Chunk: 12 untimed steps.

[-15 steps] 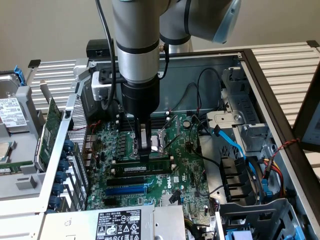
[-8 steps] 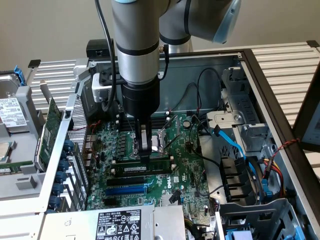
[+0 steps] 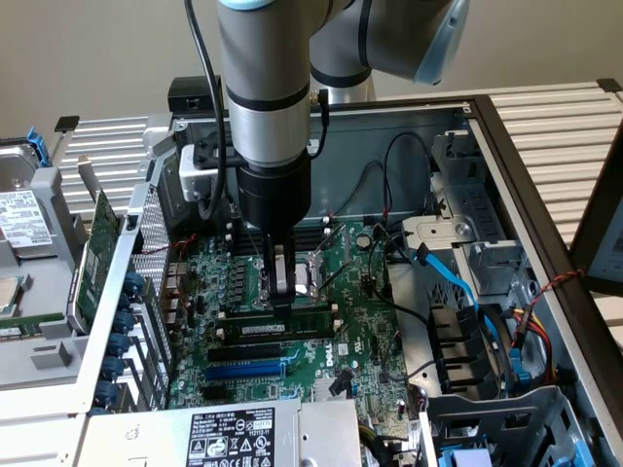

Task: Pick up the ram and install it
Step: 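Press down the ram until it locks into place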

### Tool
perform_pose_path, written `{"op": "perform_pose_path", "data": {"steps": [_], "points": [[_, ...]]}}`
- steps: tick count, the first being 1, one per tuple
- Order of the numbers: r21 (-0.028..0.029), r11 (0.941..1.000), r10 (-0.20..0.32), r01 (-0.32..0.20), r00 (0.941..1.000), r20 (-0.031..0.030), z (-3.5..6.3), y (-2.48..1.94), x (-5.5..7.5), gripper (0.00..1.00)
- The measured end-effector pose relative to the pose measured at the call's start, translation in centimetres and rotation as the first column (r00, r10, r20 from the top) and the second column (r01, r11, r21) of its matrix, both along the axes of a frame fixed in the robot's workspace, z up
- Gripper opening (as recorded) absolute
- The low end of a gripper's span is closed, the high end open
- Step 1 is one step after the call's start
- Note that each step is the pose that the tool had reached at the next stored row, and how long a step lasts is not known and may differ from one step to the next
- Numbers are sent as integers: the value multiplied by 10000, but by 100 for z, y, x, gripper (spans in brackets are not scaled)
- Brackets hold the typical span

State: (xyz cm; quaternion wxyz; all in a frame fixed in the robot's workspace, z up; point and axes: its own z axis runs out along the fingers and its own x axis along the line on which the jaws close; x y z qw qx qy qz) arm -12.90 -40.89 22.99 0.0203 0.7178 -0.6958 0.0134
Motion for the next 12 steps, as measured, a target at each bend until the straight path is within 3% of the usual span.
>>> {"op": "perform_pose_path", "data": {"steps": [12], "points": [[16,10000,1,-1,10000,16,-4,-20,-1,10]]}}
